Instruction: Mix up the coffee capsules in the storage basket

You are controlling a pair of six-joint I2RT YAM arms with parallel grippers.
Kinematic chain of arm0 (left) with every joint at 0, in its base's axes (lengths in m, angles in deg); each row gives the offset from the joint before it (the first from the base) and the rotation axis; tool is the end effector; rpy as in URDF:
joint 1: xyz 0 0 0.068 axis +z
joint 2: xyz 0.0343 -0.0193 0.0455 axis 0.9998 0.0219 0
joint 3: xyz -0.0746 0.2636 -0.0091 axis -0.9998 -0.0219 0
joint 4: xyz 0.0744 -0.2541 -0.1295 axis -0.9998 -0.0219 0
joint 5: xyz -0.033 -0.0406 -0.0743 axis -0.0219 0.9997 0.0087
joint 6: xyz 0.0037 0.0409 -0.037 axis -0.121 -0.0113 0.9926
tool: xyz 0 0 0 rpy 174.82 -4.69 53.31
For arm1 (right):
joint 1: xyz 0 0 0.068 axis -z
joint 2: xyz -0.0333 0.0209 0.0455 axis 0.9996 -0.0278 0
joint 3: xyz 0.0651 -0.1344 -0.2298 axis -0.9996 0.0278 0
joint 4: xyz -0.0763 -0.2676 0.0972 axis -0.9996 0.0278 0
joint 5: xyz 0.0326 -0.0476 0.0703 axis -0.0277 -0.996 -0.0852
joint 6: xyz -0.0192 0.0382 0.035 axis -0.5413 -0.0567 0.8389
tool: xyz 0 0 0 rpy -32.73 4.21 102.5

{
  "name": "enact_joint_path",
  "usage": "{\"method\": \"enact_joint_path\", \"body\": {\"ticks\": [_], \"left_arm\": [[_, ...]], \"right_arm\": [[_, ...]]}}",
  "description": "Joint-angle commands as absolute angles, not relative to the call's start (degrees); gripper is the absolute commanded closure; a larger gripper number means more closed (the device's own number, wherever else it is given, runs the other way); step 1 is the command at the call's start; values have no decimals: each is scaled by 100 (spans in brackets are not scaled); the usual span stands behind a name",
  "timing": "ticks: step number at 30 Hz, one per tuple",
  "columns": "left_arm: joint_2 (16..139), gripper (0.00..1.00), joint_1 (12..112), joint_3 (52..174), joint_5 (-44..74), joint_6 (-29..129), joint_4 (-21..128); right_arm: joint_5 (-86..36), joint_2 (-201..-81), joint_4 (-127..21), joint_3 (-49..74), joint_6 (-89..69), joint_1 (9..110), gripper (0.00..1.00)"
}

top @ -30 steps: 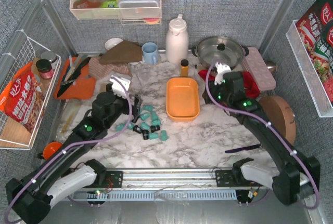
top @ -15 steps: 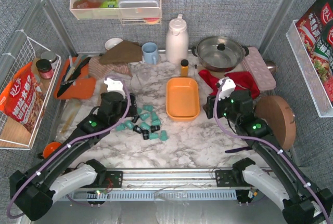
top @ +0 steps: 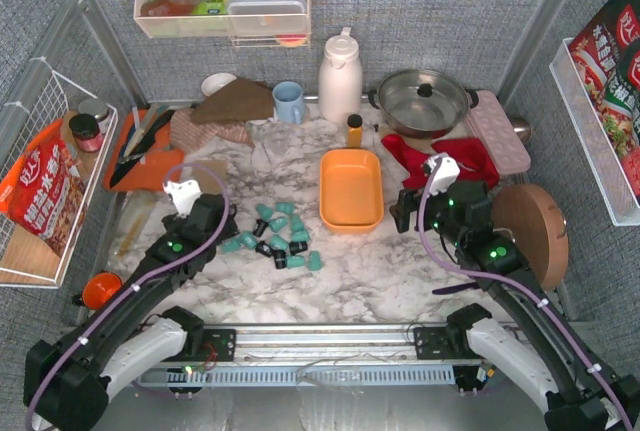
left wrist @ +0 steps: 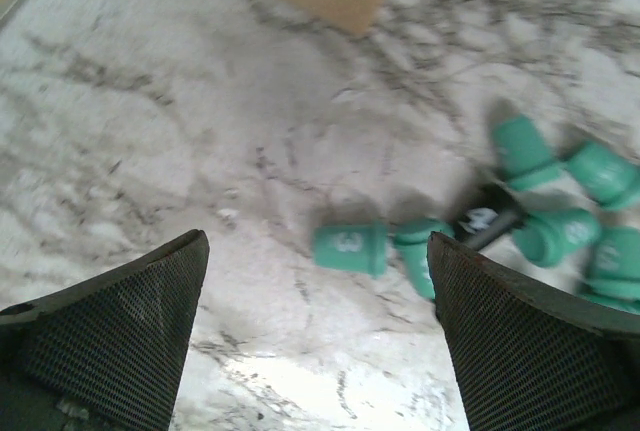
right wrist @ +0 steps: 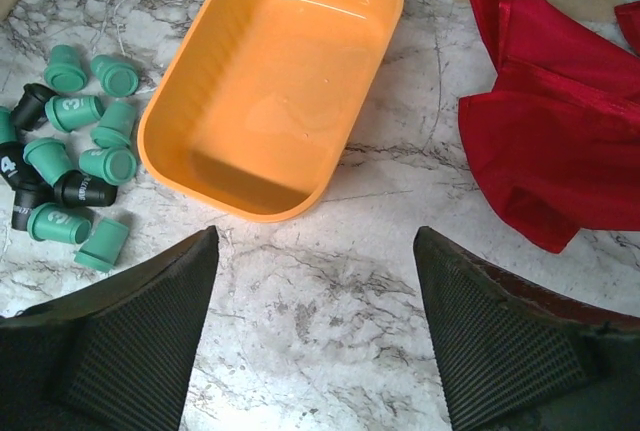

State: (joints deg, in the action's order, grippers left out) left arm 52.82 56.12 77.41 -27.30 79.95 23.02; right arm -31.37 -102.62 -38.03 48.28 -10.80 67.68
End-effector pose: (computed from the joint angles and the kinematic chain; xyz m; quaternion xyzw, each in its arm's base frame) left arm 0.1933 -0.0985 0.2364 -0.1876 0.8638 -0.0160 0.4674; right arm 0.1996 0.0764 0.3048 -0.1104 0.8013 0.1445 0.5699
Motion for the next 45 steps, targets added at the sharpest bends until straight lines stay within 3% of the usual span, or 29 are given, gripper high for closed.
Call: {"method": "enact_joint_path", "body": {"ticks": [1,5,12,33,45], "left_arm": [[5325,1,6081,7454,-2597,8482,2144],[5408,1,6097,7353,-2421,8681,2346],[5536,1,6104,6934,-2244,8909,2762],[5906,28,6110,6437,-1457,8739,3813],[6270,36,6110,6465,-1450,8606,3936]], "right_arm": [[-3181,-10194,-4045,4870,-984,6775,14],[-3210,-10178,-4021,4861,-926,6784,1],[-3167,-10108,-3995,4854,-902,6793,1],[-3030,-10184,-4021,4854,-911,6793,1],[-2945,-10258,-4011,4844,-911,6802,1]]}}
